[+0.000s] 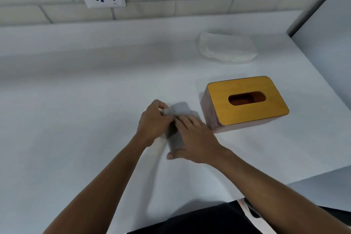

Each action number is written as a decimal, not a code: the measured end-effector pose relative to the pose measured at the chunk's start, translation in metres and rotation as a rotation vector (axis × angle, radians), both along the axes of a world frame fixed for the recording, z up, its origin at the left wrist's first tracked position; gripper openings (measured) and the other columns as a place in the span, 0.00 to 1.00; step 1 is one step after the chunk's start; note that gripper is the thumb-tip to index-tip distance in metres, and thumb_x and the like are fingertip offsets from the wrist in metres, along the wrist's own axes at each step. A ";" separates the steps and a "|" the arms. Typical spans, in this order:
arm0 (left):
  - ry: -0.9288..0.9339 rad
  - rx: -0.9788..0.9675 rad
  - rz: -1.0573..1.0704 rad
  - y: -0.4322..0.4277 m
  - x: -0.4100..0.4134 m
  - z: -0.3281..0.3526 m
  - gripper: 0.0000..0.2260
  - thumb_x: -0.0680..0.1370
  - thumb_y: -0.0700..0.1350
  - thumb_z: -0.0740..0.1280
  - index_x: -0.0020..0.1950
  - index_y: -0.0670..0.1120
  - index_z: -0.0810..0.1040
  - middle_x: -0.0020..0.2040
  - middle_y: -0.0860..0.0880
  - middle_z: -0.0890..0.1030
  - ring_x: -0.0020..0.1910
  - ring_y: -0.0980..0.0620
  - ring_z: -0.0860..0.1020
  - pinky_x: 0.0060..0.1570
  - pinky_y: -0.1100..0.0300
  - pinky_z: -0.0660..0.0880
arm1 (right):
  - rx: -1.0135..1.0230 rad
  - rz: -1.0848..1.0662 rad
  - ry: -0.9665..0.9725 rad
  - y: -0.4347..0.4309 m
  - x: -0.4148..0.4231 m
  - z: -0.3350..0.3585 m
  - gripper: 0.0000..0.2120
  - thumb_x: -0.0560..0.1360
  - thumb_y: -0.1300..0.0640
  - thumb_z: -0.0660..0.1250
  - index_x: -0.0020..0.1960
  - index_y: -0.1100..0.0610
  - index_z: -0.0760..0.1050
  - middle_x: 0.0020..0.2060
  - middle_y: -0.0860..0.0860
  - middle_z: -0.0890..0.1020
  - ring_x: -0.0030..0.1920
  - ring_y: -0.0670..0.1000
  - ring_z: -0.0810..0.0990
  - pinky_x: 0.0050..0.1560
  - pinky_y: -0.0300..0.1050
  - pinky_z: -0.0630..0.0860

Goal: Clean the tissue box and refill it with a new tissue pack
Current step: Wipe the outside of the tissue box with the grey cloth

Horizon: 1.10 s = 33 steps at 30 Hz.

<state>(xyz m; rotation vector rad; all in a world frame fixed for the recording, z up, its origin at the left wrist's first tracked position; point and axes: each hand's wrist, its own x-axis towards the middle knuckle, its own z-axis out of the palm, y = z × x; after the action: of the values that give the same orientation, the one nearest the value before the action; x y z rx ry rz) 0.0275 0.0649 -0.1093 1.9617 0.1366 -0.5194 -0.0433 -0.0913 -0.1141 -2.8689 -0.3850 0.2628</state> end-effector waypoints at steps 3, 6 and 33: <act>0.055 -0.195 0.087 0.001 -0.007 -0.003 0.10 0.77 0.37 0.70 0.53 0.48 0.74 0.48 0.42 0.81 0.42 0.45 0.81 0.43 0.47 0.82 | 0.003 -0.007 -0.097 0.000 -0.001 -0.007 0.47 0.67 0.28 0.66 0.76 0.56 0.62 0.71 0.49 0.71 0.70 0.52 0.69 0.67 0.52 0.70; 0.128 -0.349 0.192 0.001 -0.007 0.003 0.11 0.79 0.33 0.69 0.56 0.45 0.73 0.53 0.39 0.81 0.45 0.44 0.82 0.40 0.54 0.83 | 0.111 -0.052 -0.180 -0.002 -0.003 -0.010 0.38 0.76 0.44 0.67 0.79 0.57 0.58 0.73 0.52 0.71 0.71 0.53 0.70 0.65 0.52 0.73; -0.826 0.642 -0.807 -0.187 -0.004 0.080 0.28 0.72 0.75 0.57 0.62 0.60 0.78 0.60 0.59 0.77 0.58 0.53 0.75 0.48 0.61 0.67 | 1.812 -1.009 -0.158 -0.236 -0.066 0.107 0.19 0.74 0.53 0.71 0.64 0.55 0.78 0.57 0.53 0.84 0.58 0.54 0.83 0.46 0.48 0.82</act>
<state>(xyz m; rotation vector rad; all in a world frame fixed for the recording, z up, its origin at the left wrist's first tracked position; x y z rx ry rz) 0.0231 -0.1221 -0.0290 2.6700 -1.1734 -0.1083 -0.1093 -0.3271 -0.0071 -0.9971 0.5707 -0.3541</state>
